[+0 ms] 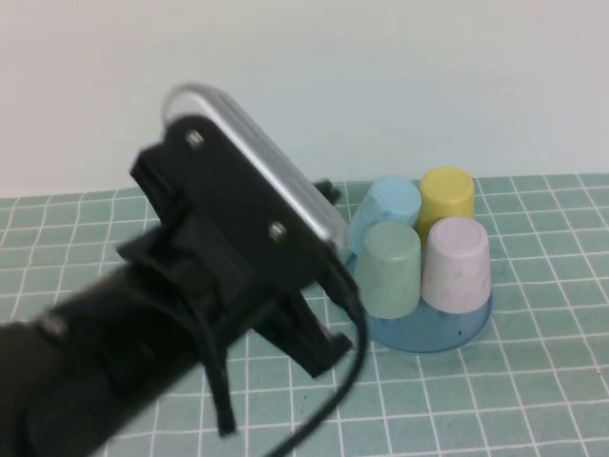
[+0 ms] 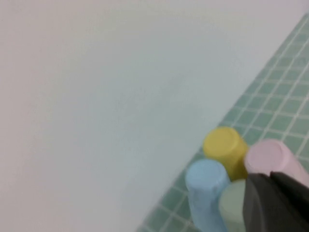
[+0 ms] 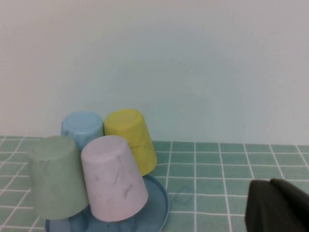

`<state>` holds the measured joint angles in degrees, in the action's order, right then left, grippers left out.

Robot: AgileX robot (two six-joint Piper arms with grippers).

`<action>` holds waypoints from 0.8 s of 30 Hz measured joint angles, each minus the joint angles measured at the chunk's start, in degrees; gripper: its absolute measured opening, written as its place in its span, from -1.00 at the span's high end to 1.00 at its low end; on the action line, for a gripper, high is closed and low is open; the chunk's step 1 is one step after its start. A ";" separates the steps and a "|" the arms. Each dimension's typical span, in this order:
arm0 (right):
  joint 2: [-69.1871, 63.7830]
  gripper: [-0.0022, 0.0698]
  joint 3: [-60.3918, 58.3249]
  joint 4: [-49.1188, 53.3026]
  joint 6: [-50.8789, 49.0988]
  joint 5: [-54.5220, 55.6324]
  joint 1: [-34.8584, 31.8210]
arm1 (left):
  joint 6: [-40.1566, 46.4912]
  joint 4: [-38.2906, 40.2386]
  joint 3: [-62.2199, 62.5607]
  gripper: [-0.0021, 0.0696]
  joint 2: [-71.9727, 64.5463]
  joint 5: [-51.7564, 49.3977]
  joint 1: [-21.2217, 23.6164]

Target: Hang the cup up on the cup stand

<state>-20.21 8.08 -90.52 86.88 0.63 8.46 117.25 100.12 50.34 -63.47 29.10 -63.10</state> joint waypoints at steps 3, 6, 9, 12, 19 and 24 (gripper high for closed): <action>0.00 0.94 0.00 0.00 0.00 -0.10 0.00 | 0.00 -2.90 0.00 0.94 2.01 -11.56 7.03; 0.00 0.94 -0.13 0.00 -0.10 -0.63 0.00 | 0.00 -3.56 0.00 0.94 5.16 -23.73 15.33; 0.00 0.94 -0.13 0.00 -0.09 -0.94 0.00 | 0.00 -2.31 0.00 0.94 8.46 -30.82 24.45; 0.00 0.94 -0.13 0.00 -0.09 -1.43 0.00 | 0.00 -0.64 -0.05 0.94 12.91 -33.07 31.34; 0.00 0.94 -0.16 0.00 -0.09 -1.78 0.00 | -0.35 -0.41 -8.21 0.94 27.33 -34.34 43.05; 0.00 0.94 -0.16 0.00 -0.09 -2.02 0.00 | -0.35 -0.41 -19.97 0.94 39.89 -39.48 51.55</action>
<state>-20.21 7.92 -90.52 86.80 -1.39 8.46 116.90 99.71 30.38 -23.58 -10.38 -11.55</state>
